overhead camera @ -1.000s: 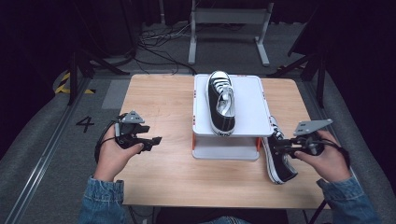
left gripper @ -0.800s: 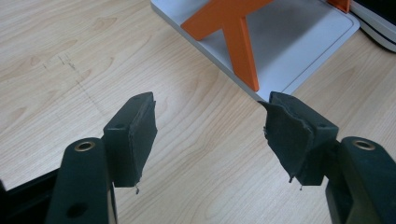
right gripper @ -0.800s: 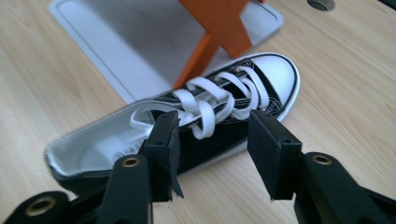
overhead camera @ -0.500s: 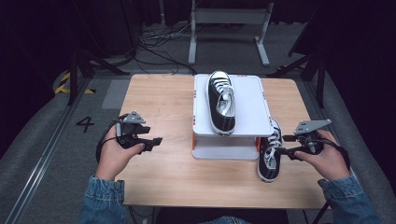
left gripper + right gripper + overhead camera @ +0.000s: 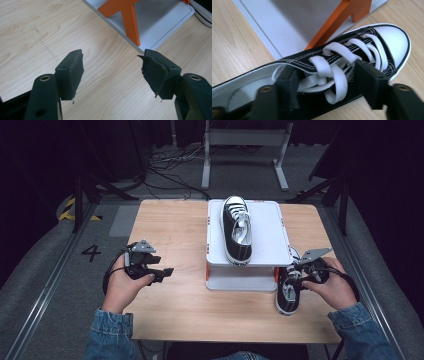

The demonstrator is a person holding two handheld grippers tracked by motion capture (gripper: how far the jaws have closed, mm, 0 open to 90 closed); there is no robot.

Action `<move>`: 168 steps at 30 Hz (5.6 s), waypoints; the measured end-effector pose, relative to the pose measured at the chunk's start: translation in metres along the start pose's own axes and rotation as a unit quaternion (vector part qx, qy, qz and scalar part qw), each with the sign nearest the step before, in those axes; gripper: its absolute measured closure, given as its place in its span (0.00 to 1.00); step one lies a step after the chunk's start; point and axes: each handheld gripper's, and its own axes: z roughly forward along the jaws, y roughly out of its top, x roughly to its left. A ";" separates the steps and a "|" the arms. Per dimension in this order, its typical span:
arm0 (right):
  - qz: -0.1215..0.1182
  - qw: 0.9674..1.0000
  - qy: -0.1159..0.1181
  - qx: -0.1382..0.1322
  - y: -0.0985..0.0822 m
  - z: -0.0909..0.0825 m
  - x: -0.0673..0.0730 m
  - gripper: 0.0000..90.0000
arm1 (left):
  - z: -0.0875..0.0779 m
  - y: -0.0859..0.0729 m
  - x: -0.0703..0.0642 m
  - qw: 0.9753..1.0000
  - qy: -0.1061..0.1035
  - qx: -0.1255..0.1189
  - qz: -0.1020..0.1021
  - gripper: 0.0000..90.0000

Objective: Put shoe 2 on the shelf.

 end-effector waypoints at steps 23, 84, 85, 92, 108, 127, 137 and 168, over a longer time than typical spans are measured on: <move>0.036 0.999 0.003 -0.015 -0.006 -0.029 -0.018 0.97 | 0.000 -0.001 0.001 1.000 -0.003 0.000 -0.002 0.38; 0.047 0.996 0.048 -0.054 -0.026 -0.060 -0.020 0.98 | 0.009 -0.001 0.008 1.000 -0.018 0.002 -0.013 0.37; 0.049 0.996 0.050 -0.060 -0.025 -0.063 -0.021 0.98 | 0.009 -0.001 0.008 1.000 -0.020 0.002 -0.015 0.37; 0.047 0.994 0.041 -0.092 -0.019 -0.082 -0.026 1.00 | 0.008 -0.001 0.008 1.000 -0.019 0.001 -0.014 0.37; 0.067 0.982 0.055 -0.166 -0.007 -0.124 -0.043 1.00 | 0.008 -0.004 0.010 1.000 -0.018 0.004 -0.019 0.37; 0.064 0.968 0.079 -0.231 0.020 -0.162 -0.056 1.00 | 0.002 -0.013 0.013 1.000 -0.009 0.004 -0.030 0.37; 0.052 0.958 0.085 -0.268 0.043 -0.180 -0.061 1.00 | -0.006 -0.023 0.014 0.999 -0.001 0.004 -0.042 0.37; -0.019 0.939 0.158 -0.304 0.136 -0.148 -0.065 1.00 | -0.013 -0.033 0.018 0.999 0.007 0.001 -0.052 0.37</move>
